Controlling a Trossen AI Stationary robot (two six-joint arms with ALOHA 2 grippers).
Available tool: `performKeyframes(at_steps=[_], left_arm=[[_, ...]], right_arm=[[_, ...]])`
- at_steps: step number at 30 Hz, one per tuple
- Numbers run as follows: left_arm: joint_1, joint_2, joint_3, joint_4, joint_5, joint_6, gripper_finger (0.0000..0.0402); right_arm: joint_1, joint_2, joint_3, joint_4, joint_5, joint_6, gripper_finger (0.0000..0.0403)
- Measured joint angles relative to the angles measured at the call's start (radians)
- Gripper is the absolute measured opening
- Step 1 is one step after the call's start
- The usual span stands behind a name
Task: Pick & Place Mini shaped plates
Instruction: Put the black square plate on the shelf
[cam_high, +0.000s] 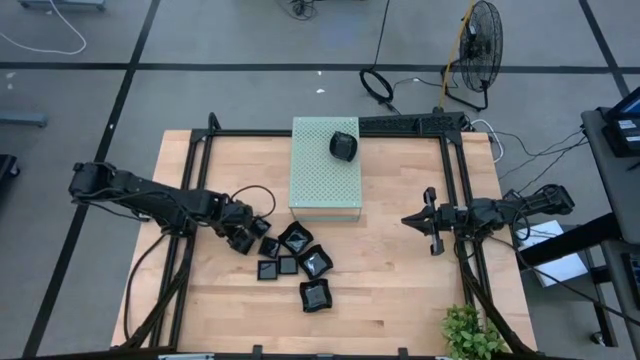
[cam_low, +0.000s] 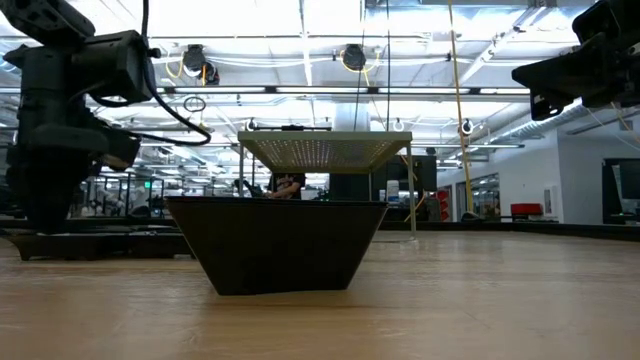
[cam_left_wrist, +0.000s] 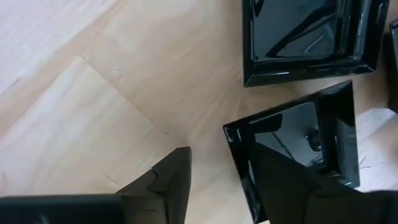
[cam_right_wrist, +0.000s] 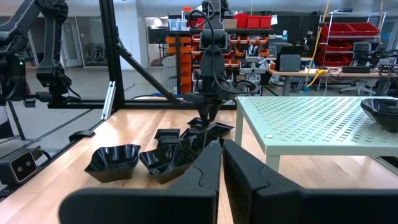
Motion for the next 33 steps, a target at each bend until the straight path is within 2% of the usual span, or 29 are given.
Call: performKeyframes(at_steps=[3, 10, 12, 18, 24, 29, 33], left_arm=[[0.001, -0.002, 0.0, 0.007, 0.01, -0.026, 0.0135], [0.0, -0.003, 0.0, 0.016, 0.025, -0.078, 0.0027], [0.001, -0.003, 0.0, 0.015, 0.042, -0.074, 0.0009], [0.001, -0.001, 0.021, 0.0, 0.077, -0.073, 0.0013], [0.0, -0.013, 0.099, -0.038, 0.096, -0.033, 0.0009], [0.0, -0.03, 0.214, -0.093, 0.055, 0.027, 0.0005], [0.0, -0.037, 0.329, -0.085, -0.036, 0.109, 0.0009]], right_arm=[[0.0, 0.0, 0.0, 0.0, 0.0, 0.0, 0.0008], [0.0, 0.0, 0.0, 0.0, 0.0, 0.0, 0.0007], [0.0, 0.0, 0.0, 0.0, 0.0, 0.0, 0.0008], [0.0, 0.0, 0.0, 0.0, 0.0, 0.0, 0.0007], [0.0, 0.0, 0.0, 0.0, 0.0, 0.0, 0.0009], [0.0, 0.0, 0.0, 0.0, 0.0, 0.0, 0.0006], [0.0, 0.002, 0.0, 0.0, 0.0, 0.0, 0.0008]])
